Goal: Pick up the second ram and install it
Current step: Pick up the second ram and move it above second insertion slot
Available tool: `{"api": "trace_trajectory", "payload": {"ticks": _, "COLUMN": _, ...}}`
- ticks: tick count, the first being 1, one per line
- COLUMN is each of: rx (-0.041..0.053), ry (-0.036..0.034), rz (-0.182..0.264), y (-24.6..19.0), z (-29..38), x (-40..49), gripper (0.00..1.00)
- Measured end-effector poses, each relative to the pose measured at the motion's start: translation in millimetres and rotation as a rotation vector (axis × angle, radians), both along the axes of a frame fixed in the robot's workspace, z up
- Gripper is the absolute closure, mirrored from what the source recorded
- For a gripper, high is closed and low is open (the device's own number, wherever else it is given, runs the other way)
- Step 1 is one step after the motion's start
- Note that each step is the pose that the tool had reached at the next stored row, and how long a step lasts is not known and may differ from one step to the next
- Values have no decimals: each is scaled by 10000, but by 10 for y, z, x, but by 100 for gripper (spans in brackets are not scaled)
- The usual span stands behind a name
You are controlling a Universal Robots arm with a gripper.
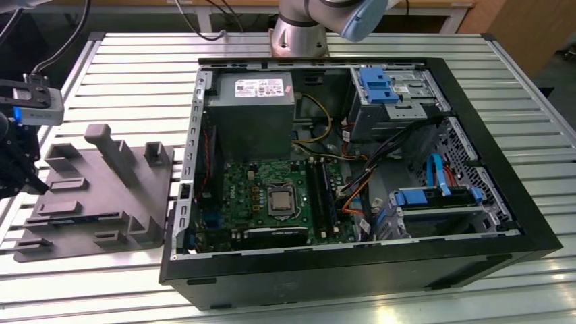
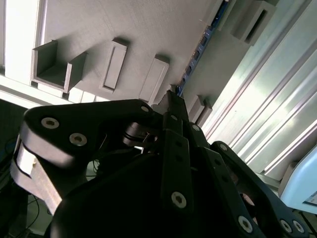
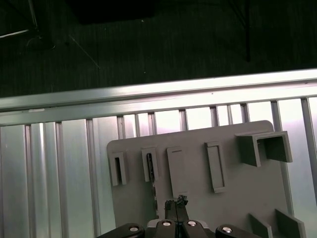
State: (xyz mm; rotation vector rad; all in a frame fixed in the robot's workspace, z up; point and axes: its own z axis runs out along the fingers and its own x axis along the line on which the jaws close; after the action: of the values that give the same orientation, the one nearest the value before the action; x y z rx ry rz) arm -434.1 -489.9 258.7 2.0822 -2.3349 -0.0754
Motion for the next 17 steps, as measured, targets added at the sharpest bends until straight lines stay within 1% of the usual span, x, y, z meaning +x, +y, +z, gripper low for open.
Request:
{"api": "trace_trajectory", "payload": {"ticks": 5, "rx": 0, "ry": -1, "rz": 1, "y": -12, "z": -28, "x": 1, "gripper": 89}}
{"api": "trace_trajectory", "payload": {"ticks": 17, "rx": -1, "ry": 1, "rz": 10, "y": -63, "z": -99, "x": 1, "gripper": 89}}
